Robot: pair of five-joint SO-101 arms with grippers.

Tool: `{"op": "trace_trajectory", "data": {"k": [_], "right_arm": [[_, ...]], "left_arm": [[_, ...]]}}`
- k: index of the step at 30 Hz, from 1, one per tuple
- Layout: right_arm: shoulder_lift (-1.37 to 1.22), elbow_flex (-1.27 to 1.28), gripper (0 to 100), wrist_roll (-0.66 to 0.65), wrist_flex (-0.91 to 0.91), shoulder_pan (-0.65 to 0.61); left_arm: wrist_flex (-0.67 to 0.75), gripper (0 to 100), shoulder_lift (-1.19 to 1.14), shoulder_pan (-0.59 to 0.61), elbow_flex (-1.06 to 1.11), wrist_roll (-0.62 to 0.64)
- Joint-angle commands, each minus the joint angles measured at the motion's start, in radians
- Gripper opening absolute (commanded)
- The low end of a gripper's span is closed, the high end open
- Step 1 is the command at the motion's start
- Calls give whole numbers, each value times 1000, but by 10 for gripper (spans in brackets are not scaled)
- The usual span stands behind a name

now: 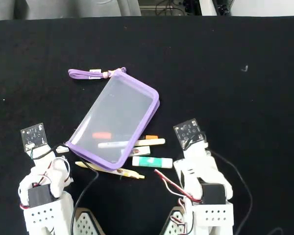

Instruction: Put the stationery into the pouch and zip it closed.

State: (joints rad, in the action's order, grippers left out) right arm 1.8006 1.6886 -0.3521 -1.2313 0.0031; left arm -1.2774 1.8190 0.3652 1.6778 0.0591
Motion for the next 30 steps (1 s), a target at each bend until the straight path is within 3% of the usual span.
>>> {"op": "trace_trajectory", "data": {"k": [1, 4, 9, 13, 17, 30], "right_arm": [[76, -28, 15, -75, 94, 21], [76, -114, 15, -114, 152, 20], [65, -325, 21, -44, 167, 21], [64, -455, 139, 9, 170, 15], [5, -539, 199, 31, 175, -100], [-743, -995, 198, 132, 330, -348]], "left_arm": [[-3, 30, 8, -1, 22, -9], [-3, 30, 8, 2, 22, -9], [-3, 30, 8, 2, 22, -9], [-3, 30, 8, 2, 22, -9], [-3, 30, 8, 1, 22, -9], [-3, 30, 8, 2, 22, -9]]}}
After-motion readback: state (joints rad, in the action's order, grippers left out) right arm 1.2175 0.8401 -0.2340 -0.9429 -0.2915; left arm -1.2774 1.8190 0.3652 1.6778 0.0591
